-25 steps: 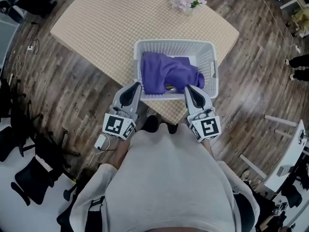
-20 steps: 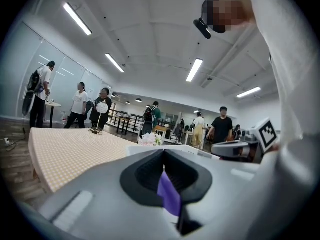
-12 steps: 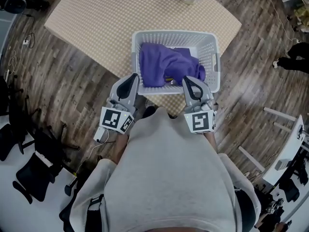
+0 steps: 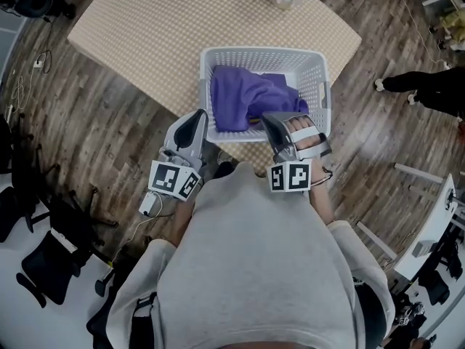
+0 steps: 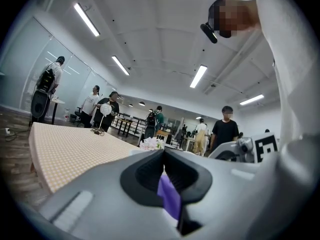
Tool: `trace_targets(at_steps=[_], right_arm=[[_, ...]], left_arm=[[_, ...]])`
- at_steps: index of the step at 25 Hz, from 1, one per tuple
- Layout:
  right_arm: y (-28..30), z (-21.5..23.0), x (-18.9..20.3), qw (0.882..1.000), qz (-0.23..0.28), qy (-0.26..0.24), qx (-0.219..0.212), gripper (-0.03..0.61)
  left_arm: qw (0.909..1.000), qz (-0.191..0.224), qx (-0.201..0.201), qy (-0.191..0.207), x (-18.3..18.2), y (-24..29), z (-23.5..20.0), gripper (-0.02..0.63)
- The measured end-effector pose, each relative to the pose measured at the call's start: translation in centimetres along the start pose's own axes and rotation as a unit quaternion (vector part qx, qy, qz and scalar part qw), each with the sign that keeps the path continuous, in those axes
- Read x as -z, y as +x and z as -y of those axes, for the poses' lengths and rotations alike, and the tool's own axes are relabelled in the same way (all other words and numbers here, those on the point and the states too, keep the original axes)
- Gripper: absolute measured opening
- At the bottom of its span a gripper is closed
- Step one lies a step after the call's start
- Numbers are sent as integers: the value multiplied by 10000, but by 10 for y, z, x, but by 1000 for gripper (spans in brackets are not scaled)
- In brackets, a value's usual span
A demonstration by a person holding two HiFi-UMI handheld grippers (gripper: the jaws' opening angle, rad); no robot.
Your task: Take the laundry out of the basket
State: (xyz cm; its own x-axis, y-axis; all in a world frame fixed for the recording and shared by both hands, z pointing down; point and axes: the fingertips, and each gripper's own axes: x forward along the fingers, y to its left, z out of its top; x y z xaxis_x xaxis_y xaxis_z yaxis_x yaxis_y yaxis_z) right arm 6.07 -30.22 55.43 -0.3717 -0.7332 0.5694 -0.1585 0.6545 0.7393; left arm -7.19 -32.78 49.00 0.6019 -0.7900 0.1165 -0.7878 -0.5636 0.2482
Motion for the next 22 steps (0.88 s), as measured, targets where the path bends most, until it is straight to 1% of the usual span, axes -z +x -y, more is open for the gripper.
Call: trace_targets(at_steps=[5,7,8,9,10,11,12,14,15,16,17,18,19,21,22], right_arm=[[11,-8,7,9985,-75,232,-500,0],[14,-10,7,9964,-53,456,-715,2],[16,-12,8,9943,-68,603,-874,37],[20,-15,10,9916,-118,738,-1052,229],[25,-16,13,9889,-188,835,-1212,264],[30,-16,17,9867,-264,875,-1344,315],[37,-17,23,9848,-348,861,-1471,384],[51,-19,34,9808,-509,755,-1724,476],[59,-20,39,9787,-559,714,-1843,488],[66,-23,44,9760,-598,703,-1974,514],[72,-26,48,9725,-635,728,-2117,523],[78,-31,51,9684,-669,787,-2269,531],[84,-37,54,9637,-706,867,-2424,562],[94,-47,59,9543,-793,1005,-2700,594],[100,-50,61,9508,-844,1020,-2802,597]], left_arm=[[10000,25,-68,-47,0,-4,-5,10],[9999,41,-85,-64,0,-6,-6,11],[9999,54,-93,-68,-1,-6,-6,11],[9999,70,-100,-72,-2,-6,-7,9],[9999,87,-106,-75,-3,-6,-7,11],[9999,105,-107,-75,-4,-6,-8,11],[9998,123,-106,-74,-5,-6,-8,11],[9998,149,-110,-68,-6,-6,-8,10],[9998,158,-118,-68,-6,-5,-8,10],[9998,165,-130,-73,-7,-5,-8,10],[9997,170,-146,-80,-7,-6,-9,10],[9997,175,-165,-88,-7,-7,-9,9],[9996,177,-185,-94,-7,-8,-9,10],[9995,173,-234,-98,-7,-11,-11,10],[9995,169,-261,-98,-7,-12,-11,10]])
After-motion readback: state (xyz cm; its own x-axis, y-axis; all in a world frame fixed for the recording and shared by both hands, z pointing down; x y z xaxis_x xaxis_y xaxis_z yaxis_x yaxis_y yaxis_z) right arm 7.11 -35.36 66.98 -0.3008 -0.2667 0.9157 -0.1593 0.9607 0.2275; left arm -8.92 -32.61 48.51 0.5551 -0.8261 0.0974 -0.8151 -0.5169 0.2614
